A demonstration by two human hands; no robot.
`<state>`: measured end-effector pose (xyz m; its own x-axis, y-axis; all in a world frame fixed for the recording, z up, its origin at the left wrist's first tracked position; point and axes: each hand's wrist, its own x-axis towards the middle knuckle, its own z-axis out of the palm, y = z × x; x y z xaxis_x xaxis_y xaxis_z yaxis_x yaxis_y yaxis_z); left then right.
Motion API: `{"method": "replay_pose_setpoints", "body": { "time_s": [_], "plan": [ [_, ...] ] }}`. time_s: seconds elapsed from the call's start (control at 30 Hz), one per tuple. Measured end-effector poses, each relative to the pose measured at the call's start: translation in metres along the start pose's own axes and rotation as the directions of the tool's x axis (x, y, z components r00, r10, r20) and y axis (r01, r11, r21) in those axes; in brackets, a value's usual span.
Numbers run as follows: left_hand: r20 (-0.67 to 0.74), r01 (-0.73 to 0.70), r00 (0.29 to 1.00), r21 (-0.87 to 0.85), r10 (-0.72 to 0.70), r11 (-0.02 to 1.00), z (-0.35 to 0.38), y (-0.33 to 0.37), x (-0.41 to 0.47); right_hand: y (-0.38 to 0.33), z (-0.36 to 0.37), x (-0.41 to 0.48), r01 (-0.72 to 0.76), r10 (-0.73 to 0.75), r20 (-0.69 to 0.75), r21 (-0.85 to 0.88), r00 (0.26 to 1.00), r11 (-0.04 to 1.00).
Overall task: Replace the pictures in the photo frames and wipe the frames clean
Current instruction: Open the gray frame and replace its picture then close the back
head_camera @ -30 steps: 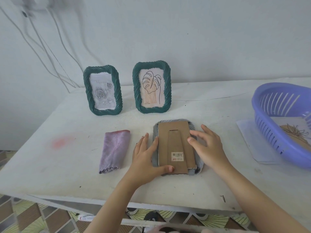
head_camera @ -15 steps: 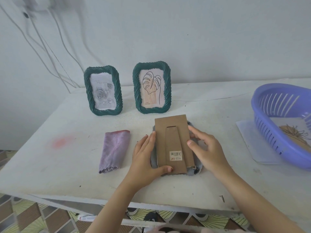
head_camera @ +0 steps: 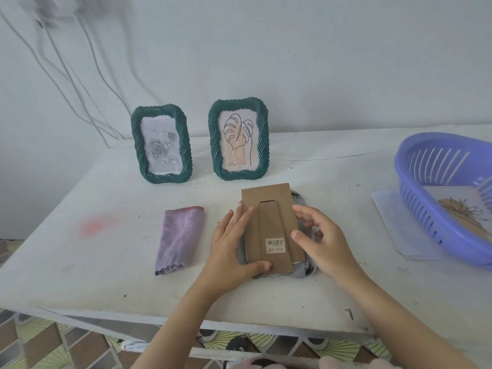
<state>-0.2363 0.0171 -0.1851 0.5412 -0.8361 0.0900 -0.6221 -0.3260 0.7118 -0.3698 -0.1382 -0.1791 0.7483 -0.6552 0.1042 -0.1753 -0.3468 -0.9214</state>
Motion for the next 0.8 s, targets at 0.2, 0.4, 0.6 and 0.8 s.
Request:
{"method": "replay_pose_setpoints", "body": {
  "time_s": [0.2,0.4,0.6,0.8],
  "plan": [
    [0.033,0.001,0.999,-0.039,0.001,0.999,-0.003,0.003,0.0,0.0,0.0,0.007,-0.018,0.02,-0.032,0.067,0.999,0.998],
    [0.03,-0.026,0.999,-0.024,0.026,0.999,-0.004,0.004,0.0,-0.002,-0.002,0.011,-0.003,0.003,-0.026,0.028,1.0,1.0],
    [-0.002,-0.067,0.998,0.002,0.067,0.998,-0.004,0.003,0.001,-0.005,-0.004,0.017,0.017,-0.014,-0.079,0.039,0.997,0.999],
    [-0.051,-0.094,0.994,0.018,0.095,0.995,-0.002,0.002,0.002,-0.005,-0.005,0.018,0.032,-0.026,-0.076,0.083,0.997,0.996]
  ]
}}
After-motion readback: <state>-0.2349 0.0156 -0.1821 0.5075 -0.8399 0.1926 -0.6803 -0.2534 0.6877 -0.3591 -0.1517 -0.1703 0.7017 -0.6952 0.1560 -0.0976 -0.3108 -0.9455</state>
